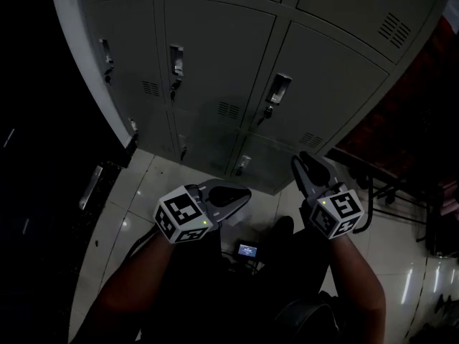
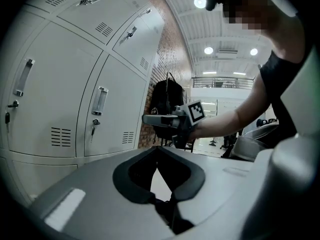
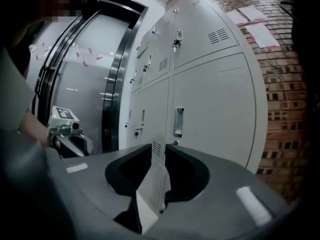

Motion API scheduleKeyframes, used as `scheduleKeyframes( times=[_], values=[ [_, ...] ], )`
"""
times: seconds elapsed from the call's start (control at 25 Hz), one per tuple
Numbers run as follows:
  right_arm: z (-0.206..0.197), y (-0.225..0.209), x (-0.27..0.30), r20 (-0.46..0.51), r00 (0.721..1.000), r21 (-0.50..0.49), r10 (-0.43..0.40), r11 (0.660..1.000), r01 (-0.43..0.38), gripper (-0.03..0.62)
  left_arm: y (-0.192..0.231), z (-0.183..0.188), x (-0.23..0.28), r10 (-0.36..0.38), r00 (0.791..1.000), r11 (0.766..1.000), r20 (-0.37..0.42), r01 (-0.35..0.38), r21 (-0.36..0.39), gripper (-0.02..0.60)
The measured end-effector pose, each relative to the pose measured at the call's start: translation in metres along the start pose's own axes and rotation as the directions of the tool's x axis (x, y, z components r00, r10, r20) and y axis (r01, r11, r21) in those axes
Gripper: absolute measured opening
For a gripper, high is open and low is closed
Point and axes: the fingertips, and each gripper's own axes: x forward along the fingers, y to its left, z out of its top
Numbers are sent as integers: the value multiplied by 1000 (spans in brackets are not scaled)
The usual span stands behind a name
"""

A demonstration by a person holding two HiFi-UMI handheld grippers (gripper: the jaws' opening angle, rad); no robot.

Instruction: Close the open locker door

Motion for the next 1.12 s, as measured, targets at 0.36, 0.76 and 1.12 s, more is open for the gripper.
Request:
scheduleKeyframes(
  times=[0.36,0.76,1.12],
  values=[
    [-29,12,-77,-14,999,62,43,997,-42,75,-1,0,6,12,1000,999,-12,-12,33,11],
    [-69,19,-109,8,993,155,114,981,-113,2,-6,-4,10,12,999,999,-43,-9,51,11],
    [-75,23,-110,-25,991,123,129,985,-125,2,-6,-6,11,11,998,999,-56,-8,53,11]
  ],
)
